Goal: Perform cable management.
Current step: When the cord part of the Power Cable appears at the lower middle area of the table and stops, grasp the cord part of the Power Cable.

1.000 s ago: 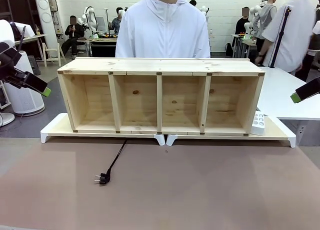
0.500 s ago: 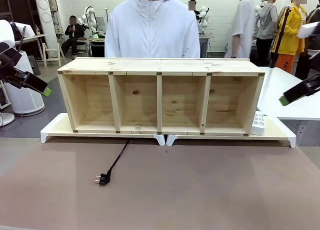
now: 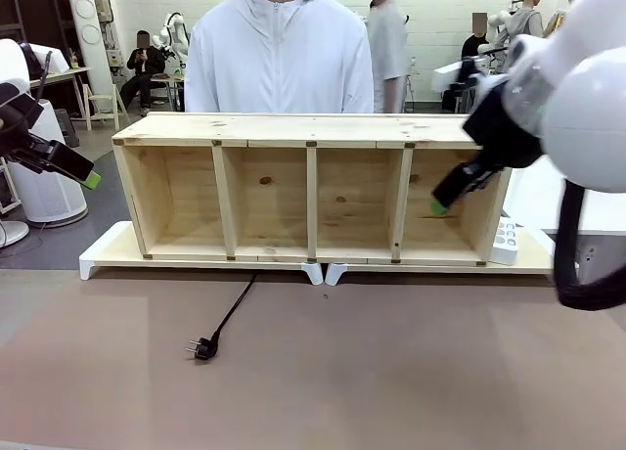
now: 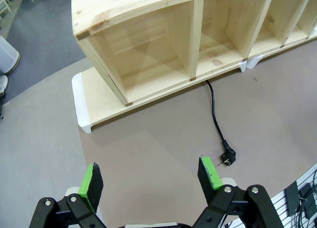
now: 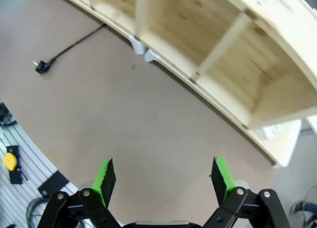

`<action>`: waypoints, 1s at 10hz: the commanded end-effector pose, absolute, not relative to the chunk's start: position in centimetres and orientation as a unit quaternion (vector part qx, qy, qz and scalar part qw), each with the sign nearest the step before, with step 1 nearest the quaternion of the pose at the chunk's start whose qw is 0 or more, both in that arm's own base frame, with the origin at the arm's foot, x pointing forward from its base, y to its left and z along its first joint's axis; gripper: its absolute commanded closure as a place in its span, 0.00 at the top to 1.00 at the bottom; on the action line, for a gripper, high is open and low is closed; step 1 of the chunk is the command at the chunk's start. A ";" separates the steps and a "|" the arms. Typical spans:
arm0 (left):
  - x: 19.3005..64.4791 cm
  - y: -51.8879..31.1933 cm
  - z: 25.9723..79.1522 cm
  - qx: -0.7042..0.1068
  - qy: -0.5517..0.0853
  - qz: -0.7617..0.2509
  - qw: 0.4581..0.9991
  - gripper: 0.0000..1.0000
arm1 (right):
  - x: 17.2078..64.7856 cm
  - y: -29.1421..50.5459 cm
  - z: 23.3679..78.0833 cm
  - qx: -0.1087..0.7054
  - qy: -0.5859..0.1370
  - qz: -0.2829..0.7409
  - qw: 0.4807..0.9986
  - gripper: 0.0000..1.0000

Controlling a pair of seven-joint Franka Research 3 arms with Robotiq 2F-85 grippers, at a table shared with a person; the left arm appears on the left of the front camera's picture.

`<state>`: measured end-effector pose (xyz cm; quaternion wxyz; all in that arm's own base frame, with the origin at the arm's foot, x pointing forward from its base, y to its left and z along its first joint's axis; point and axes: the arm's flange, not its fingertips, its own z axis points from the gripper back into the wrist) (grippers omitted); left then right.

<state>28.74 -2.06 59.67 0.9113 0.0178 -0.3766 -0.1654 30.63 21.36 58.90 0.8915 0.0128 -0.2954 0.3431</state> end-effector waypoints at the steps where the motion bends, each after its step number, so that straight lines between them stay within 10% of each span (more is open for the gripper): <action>1: 29.0 -2.0 59.7 0.020 -0.382 -0.165 0.909 1.00 | 32.4 26.2 58.3 0.031 -0.281 0.288 0.915 1.00; 10: 29.0 -2.0 59.7 0.020 -0.382 -0.165 0.909 1.00 | 38.0 43.7 51.3 0.048 -0.237 0.099 0.965 1.00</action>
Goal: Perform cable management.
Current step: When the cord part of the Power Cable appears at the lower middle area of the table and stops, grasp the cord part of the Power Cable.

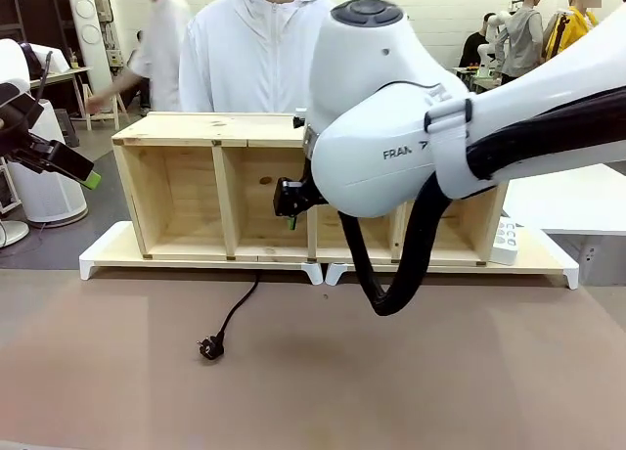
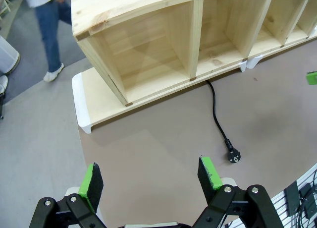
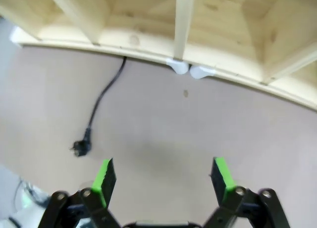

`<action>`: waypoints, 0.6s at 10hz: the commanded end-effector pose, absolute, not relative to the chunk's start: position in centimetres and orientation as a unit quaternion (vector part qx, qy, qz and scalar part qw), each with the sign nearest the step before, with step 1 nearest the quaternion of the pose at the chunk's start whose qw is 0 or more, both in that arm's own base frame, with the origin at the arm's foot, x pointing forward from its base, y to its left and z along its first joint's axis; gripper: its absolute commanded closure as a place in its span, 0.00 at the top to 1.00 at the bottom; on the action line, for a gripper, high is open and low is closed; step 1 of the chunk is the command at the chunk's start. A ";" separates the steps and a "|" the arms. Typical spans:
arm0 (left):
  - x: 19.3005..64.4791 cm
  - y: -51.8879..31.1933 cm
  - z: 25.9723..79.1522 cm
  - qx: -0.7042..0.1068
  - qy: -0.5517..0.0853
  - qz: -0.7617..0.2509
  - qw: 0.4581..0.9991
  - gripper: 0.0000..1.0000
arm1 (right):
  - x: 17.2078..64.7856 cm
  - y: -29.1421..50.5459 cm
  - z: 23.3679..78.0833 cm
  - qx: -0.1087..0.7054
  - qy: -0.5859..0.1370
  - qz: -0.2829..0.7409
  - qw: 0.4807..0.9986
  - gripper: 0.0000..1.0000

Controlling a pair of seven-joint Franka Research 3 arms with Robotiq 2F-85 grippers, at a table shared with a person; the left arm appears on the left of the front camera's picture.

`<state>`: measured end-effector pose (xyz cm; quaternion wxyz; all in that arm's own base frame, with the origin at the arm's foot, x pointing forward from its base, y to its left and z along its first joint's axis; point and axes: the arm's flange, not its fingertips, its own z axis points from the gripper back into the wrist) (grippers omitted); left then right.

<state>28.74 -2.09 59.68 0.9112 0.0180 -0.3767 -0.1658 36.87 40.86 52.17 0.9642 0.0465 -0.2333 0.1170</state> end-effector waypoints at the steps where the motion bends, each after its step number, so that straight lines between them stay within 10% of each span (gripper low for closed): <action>1: 29.0 -2.0 59.7 0.020 -0.382 -0.165 0.909 1.00 | 38.4 45.3 50.5 0.070 -0.233 0.113 0.963 1.00; 6: 29.0 -2.0 59.7 0.020 -0.382 -0.165 0.909 1.00 | 39.4 52.3 44.5 0.162 -0.109 0.145 0.970 1.00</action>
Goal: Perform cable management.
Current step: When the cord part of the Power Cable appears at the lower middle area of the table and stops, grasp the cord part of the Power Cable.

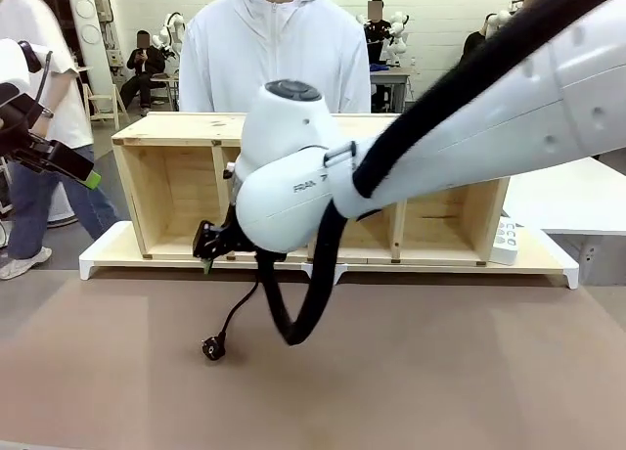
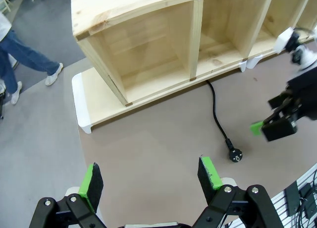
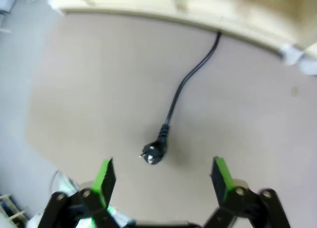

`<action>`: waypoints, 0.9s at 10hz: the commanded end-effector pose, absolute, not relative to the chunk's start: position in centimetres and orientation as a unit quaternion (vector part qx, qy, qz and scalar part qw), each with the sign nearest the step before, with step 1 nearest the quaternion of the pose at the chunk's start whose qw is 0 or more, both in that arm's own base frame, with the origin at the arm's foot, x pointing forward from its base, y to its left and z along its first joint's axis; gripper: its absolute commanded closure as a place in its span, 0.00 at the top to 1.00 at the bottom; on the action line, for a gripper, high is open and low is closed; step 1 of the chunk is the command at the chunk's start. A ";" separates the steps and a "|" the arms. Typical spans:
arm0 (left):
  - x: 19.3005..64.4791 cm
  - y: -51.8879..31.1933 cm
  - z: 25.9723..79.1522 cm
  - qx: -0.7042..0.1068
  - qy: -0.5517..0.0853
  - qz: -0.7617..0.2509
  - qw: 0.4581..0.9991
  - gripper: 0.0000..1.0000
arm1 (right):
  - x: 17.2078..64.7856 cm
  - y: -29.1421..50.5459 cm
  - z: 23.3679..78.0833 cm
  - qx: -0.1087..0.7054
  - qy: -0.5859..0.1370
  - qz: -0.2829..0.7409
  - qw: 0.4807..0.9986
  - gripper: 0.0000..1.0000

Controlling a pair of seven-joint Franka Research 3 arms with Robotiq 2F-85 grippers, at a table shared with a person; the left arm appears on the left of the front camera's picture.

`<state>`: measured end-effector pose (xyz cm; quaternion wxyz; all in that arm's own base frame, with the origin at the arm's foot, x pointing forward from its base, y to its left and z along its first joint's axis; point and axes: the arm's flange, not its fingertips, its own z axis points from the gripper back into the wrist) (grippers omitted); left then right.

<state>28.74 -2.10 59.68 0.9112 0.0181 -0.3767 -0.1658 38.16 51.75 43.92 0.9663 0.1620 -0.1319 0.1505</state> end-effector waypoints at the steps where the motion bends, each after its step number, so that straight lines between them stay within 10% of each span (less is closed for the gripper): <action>1: 29.0 -2.0 59.7 0.020 -0.382 -0.165 0.909 1.00 | 39.2 53.2 43.6 0.142 -0.101 0.137 0.975 1.00; 9: 29.0 -2.0 59.7 0.020 -0.382 -0.165 0.909 1.00 | 40.1 57.7 37.8 0.001 -0.082 0.115 0.990 1.00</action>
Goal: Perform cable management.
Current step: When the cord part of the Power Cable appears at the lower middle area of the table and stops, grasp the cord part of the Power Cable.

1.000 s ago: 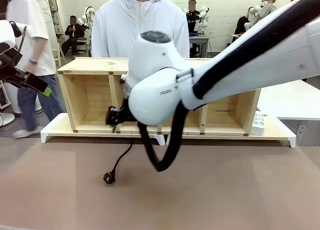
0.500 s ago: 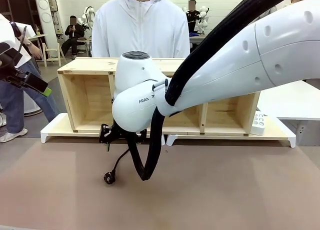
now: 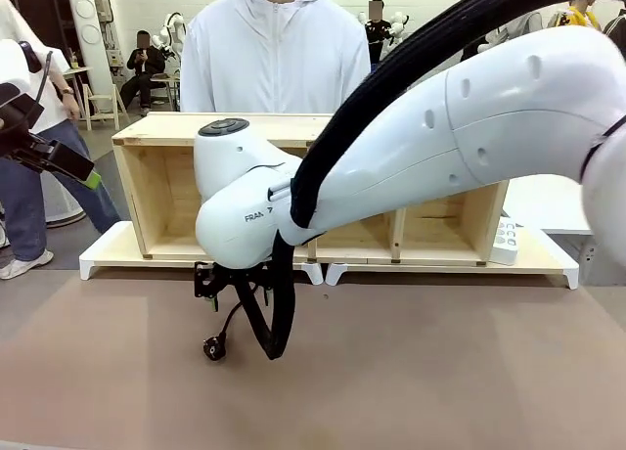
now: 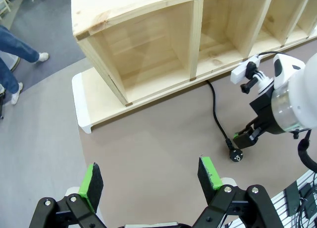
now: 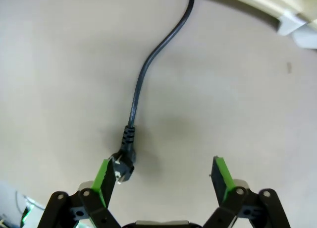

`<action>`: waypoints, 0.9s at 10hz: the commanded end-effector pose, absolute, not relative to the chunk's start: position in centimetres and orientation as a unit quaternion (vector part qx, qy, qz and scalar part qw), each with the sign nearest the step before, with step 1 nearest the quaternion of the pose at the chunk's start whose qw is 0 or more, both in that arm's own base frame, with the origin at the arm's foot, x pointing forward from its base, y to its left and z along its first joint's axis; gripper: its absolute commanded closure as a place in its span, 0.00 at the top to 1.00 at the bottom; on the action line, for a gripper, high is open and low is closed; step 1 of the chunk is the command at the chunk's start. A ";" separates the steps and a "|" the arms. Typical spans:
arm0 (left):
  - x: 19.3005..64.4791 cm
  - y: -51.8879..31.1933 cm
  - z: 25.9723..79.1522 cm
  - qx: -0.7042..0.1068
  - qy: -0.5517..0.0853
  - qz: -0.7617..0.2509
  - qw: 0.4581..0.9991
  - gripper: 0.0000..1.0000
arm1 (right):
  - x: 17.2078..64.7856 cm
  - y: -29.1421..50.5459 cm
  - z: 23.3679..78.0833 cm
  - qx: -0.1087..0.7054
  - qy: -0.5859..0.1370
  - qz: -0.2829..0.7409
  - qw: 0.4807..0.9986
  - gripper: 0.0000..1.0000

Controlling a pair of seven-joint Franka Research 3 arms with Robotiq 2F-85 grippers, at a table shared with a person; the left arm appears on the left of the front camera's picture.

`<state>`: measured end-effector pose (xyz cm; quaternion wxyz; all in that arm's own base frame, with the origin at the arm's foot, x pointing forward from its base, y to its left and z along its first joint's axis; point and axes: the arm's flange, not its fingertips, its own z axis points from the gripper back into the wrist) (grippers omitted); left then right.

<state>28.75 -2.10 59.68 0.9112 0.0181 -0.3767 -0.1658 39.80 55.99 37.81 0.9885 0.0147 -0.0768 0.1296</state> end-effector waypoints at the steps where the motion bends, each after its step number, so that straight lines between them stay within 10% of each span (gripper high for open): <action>1: 29.0 -2.0 59.7 0.020 -0.382 -0.165 0.909 1.00 | 39.9 58.2 37.4 0.000 -0.078 0.115 0.990 1.00; 9: 29.0 -2.0 59.7 0.020 -0.382 -0.165 0.909 1.00 | 40.3 60.4 35.1 0.005 -0.034 0.112 0.993 1.00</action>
